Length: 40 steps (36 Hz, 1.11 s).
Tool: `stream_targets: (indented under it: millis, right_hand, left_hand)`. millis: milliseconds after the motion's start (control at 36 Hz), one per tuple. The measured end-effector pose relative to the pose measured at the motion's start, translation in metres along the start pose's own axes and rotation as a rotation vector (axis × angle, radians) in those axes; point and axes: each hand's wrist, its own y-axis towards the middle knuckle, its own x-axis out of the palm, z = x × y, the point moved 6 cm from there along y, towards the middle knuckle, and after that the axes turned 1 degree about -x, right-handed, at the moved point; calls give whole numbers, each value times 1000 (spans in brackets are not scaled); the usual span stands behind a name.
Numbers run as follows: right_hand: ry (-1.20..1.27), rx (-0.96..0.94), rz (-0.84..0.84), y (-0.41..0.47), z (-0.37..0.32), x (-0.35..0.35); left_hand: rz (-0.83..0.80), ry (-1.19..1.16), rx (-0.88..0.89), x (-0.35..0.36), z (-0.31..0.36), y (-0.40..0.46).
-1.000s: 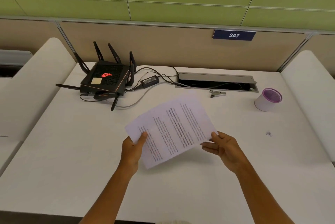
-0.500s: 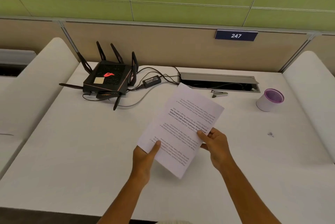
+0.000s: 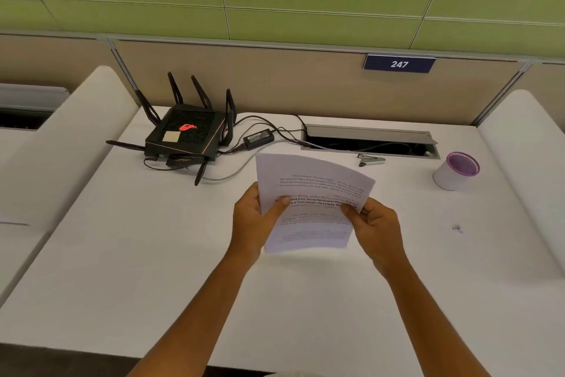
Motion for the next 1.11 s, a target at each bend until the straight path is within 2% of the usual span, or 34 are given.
stream_targets:
  millis: [111,306,500,667,778,1000,1111]
  right_hand:
    - [-34,-39,56,-6,9,0]
    - [-44,135,37,-20,59,11]
    - [0,80,73,-23,44,8]
    - [7,208,33,-27,66,16]
    - [-4,215,31,-26,67,13]
    - [115,217,-152,-22,55,-5]
    - [289,295,-205,-25,61,-11]
  left_hand:
    - [22,5,12,3,-4,-5]
    - [-21,58,-113,5,-44,-17]
    - [16,29,-112,5,-36,-17]
    - [4,27,-139,9,-44,-24]
    - [-7,37,-156,8,-48,-25]
    - [105,-109,-174,-16,-40,-21]
    - [158,-269,-189,-28,-35,-22]
